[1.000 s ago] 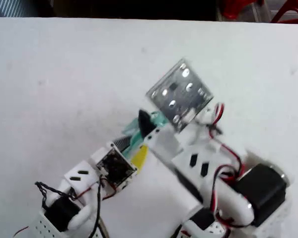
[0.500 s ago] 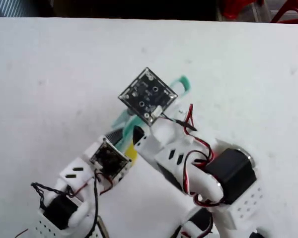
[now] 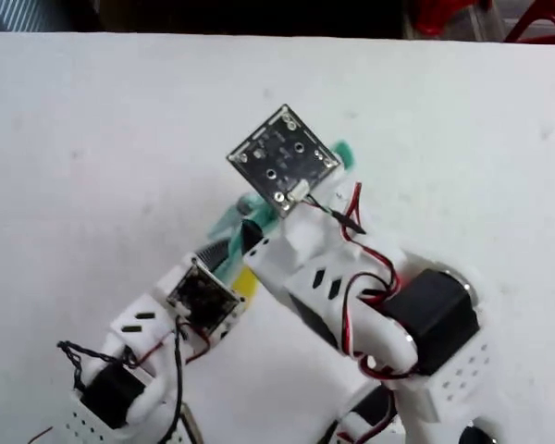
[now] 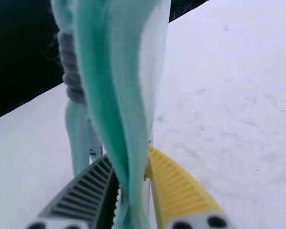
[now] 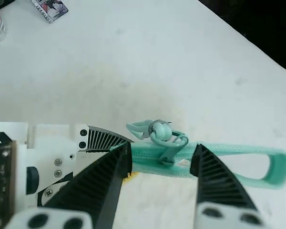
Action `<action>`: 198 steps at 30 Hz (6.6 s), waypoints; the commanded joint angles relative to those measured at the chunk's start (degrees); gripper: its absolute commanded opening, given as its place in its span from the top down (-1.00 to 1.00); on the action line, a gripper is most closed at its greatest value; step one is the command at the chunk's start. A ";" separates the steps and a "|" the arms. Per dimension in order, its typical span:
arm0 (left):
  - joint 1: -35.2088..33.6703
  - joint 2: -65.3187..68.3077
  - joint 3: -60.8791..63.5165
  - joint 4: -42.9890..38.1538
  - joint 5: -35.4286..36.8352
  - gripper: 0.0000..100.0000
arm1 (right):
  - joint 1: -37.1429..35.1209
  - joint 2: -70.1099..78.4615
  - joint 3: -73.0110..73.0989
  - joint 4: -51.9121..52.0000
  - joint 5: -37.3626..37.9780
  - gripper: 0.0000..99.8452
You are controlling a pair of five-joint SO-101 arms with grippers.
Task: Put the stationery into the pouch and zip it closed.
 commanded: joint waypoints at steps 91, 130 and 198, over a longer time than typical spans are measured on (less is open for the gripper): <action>1.10 -0.66 -7.74 1.41 7.82 0.96 | -3.47 4.79 -1.85 -8.84 0.97 0.60; 6.99 -0.66 3.52 -3.16 -15.03 0.96 | 2.07 7.69 25.23 2.24 4.40 0.65; 7.25 -0.66 8.62 -6.95 -18.90 0.95 | 4.70 25.10 10.11 2.24 2.11 0.96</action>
